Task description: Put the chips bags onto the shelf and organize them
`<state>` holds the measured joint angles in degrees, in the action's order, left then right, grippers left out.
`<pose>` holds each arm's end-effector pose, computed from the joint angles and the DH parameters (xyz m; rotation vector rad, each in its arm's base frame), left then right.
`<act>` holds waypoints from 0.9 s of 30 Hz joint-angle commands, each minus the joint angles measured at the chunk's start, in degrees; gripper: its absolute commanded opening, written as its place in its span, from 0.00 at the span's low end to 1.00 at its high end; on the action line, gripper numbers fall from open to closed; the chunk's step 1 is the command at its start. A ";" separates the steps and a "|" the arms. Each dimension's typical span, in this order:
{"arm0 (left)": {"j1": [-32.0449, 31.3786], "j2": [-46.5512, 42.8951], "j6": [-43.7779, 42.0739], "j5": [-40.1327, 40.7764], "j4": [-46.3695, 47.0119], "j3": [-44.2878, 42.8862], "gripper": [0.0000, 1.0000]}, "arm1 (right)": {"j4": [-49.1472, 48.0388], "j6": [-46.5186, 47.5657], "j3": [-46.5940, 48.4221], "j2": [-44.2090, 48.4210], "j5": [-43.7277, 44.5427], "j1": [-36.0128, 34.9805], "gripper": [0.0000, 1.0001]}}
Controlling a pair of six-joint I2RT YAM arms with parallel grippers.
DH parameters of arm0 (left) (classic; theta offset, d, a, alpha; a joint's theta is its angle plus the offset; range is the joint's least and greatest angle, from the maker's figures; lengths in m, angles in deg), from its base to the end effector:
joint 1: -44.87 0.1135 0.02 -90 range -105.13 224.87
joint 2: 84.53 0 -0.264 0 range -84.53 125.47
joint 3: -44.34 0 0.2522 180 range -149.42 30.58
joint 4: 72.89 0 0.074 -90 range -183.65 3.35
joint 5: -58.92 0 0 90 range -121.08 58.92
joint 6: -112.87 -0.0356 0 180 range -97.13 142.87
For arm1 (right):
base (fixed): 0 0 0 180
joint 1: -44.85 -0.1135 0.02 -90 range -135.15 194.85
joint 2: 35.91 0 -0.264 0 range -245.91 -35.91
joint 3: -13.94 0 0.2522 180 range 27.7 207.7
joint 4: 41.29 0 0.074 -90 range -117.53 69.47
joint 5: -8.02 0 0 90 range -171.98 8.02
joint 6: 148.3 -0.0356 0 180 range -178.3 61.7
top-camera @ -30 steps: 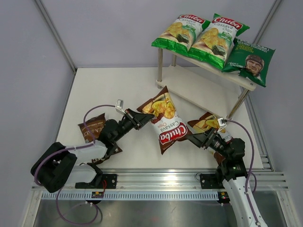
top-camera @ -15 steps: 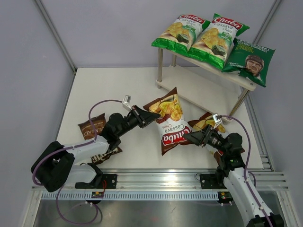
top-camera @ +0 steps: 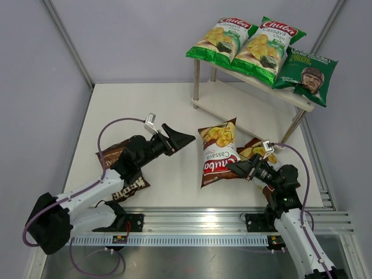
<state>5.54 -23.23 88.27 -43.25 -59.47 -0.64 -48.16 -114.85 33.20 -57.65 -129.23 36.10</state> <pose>0.1839 -0.1604 0.2687 -0.2359 1.8547 -1.5214 0.1192 0.0448 0.2079 -0.0416 1.7260 1.4843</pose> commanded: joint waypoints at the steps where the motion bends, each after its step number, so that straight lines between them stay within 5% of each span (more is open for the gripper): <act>1: -0.13 -8.28 -8.88 11.16 -14.39 -4.11 0.92 | -3.46 0.48 3.38 -1.37 4.87 -0.39 0.24; 8: 0.22 -21.30 -18.02 22.44 -31.38 -7.27 0.99 | -15.21 0.48 6.45 -13.58 10.05 -0.39 0.20; 27: 0.31 -32.11 -39.47 23.42 -65.40 -23.80 0.99 | -52.92 -1.01 22.09 -58.84 26.76 -0.56 0.18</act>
<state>5.76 -54.05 54.20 -20.06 -119.40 -21.54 -86.21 -115.09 51.16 -111.68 -108.27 35.95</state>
